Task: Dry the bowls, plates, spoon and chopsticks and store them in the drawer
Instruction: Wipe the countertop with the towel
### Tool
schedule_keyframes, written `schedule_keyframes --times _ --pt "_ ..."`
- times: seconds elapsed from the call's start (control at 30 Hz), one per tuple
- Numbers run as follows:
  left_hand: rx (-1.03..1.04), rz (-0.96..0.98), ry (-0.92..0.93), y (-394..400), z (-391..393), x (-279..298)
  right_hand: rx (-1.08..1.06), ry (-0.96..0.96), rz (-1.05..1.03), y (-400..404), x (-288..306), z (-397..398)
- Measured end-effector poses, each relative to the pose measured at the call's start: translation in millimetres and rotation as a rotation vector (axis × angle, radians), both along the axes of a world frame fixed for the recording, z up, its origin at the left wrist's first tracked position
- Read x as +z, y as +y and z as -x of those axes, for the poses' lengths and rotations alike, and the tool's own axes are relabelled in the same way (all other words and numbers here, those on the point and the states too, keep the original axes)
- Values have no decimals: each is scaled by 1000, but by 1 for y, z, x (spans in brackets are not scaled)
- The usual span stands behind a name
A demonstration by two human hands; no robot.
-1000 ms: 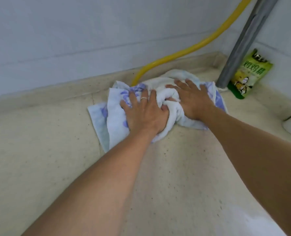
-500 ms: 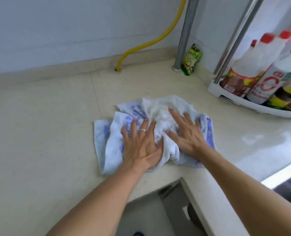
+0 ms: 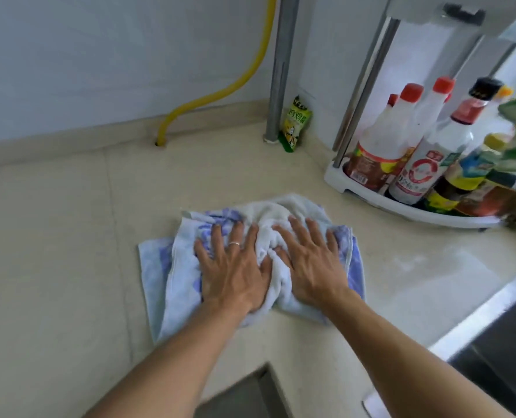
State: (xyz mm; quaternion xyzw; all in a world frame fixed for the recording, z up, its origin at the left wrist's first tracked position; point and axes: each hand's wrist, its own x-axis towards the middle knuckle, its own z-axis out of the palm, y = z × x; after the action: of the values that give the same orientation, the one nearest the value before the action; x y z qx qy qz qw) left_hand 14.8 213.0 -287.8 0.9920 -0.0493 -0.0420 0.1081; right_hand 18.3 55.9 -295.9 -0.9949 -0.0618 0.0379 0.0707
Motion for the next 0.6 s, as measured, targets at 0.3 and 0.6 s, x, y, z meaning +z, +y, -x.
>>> schedule_keyframes --times 0.3,0.6 --pt "-21 -4 -115 -18 -192 -8 73 -133 111 -28 -11 -197" --pt "-118 -41 -115 -11 -161 -8 30 -81 135 -26 -1 -151"
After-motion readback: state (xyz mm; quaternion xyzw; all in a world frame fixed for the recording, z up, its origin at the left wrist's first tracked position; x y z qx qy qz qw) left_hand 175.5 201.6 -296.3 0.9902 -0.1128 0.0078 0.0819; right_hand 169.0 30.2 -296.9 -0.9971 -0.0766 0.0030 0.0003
